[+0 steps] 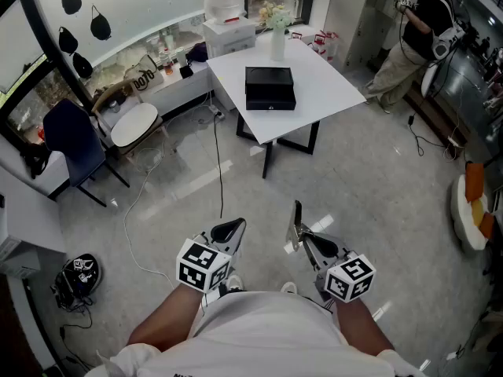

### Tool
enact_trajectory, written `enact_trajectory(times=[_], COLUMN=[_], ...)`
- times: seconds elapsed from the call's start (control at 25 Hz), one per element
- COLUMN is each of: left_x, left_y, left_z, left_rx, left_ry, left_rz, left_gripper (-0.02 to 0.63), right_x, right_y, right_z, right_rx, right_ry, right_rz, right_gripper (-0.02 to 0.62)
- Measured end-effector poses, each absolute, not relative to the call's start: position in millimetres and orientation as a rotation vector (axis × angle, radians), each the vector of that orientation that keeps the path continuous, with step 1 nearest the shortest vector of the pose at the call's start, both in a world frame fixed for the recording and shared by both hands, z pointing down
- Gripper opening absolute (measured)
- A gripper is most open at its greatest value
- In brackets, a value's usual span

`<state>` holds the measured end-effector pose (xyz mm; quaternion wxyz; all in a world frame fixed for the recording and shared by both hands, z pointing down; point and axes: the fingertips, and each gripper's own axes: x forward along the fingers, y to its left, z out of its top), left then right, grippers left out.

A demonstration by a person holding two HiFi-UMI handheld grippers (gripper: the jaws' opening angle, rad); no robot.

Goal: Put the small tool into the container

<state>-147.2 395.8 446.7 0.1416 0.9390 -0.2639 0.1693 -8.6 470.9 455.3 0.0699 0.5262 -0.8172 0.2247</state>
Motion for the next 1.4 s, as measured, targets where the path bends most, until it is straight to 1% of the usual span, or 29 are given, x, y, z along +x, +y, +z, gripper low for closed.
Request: enact_trajectory(times=[0.4,0.72,1.4], left_x=[-153,-163,-225], left_y=[394,395,378], left_z=[446,454,462], left_rx=[2.714,2.708,2.747], left_ry=[-0.752,-0.732,-0.611], left_rz=[0.488,0.488,0.520], left_gripper=[0.009,0.009,0.009], right_x=[-16,-29,-91], right_y=[469,471,465], right_z=[452,454,461], right_rx=[1.602,1.607,1.739], right_ry=[-2.465,-2.483,-2.403], right_rz=[0.673,0.731,0.765], right_gripper=[0.012,0.012,0.014])
